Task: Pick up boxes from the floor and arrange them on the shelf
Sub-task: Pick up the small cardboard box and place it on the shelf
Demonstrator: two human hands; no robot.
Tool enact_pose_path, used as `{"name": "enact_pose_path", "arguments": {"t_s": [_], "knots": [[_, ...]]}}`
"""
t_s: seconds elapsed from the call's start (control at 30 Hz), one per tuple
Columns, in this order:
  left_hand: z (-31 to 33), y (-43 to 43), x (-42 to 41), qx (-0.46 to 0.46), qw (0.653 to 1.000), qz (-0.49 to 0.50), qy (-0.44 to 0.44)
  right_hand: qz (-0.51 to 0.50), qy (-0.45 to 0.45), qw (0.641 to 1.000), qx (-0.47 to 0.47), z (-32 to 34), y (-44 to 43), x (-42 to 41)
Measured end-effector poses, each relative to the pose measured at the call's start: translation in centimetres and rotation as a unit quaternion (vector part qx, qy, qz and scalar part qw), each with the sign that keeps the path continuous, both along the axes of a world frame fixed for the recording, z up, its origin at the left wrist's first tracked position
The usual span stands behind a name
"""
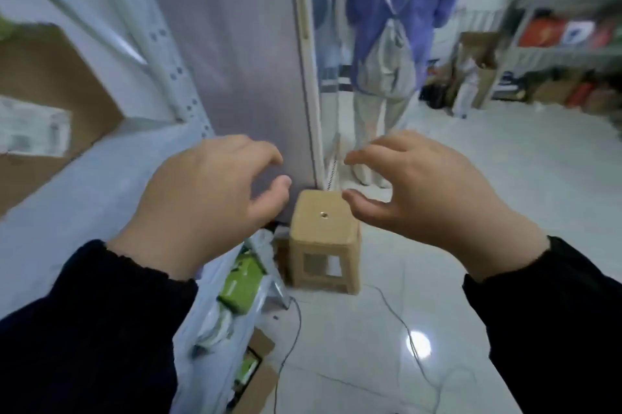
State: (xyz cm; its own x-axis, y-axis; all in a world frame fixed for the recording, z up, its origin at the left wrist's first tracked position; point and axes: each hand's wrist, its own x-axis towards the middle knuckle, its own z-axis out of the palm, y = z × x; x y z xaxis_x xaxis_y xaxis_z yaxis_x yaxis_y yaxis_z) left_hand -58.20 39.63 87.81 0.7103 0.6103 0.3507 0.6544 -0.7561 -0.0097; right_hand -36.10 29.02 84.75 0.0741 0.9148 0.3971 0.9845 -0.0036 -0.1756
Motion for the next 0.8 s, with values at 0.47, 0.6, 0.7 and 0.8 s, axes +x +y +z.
{"name": "enact_pose_path", "arguments": {"t_s": [0.47,0.6,0.7,0.8], "knots": [[-7.4,-20.6,44.8,-0.091,0.878,-0.469,0.032,-0.501,0.097,0.859,-0.042,-7.1,-36.4,26.1],[-9.2,-25.1,51.7,-0.102,0.829,-0.546,0.064,-0.588,0.112,0.800,-0.039,-8.1,-41.3,28.1],[-10.0,-27.1,56.5,-0.111,0.802,-0.584,0.059,-0.622,0.129,0.770,-0.060,-8.4,-42.7,30.2],[-10.6,-28.4,61.8,-0.116,0.777,-0.617,0.048,-0.652,0.144,0.740,-0.078,-8.4,-43.3,33.4]]}}
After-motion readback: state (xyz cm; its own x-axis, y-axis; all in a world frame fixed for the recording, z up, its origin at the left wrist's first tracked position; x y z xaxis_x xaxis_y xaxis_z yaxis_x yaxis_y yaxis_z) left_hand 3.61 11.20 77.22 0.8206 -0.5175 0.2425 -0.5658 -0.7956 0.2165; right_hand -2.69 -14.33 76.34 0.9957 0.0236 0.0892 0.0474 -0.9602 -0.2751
